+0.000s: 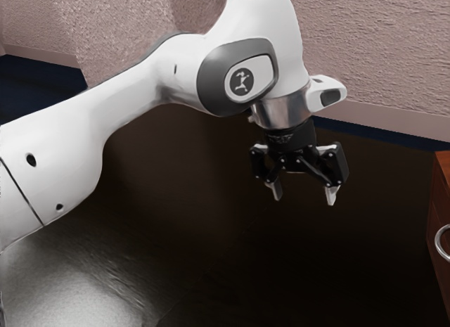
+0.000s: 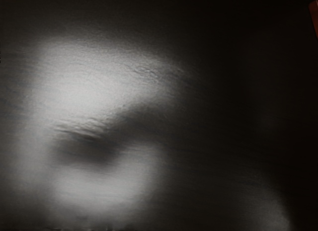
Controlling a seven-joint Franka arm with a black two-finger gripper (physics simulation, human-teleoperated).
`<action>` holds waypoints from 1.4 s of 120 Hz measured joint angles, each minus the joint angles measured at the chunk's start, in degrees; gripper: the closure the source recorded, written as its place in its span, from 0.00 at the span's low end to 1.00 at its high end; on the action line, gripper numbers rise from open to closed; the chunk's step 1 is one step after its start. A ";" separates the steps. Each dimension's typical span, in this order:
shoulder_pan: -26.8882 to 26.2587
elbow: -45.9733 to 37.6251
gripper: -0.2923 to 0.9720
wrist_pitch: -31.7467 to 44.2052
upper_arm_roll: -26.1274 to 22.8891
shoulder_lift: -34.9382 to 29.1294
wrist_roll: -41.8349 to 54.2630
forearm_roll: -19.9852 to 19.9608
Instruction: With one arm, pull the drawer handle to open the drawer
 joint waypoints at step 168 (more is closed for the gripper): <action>-8.88 0.02 0.23 5.10 -2.80 1.43 -36.05 2.09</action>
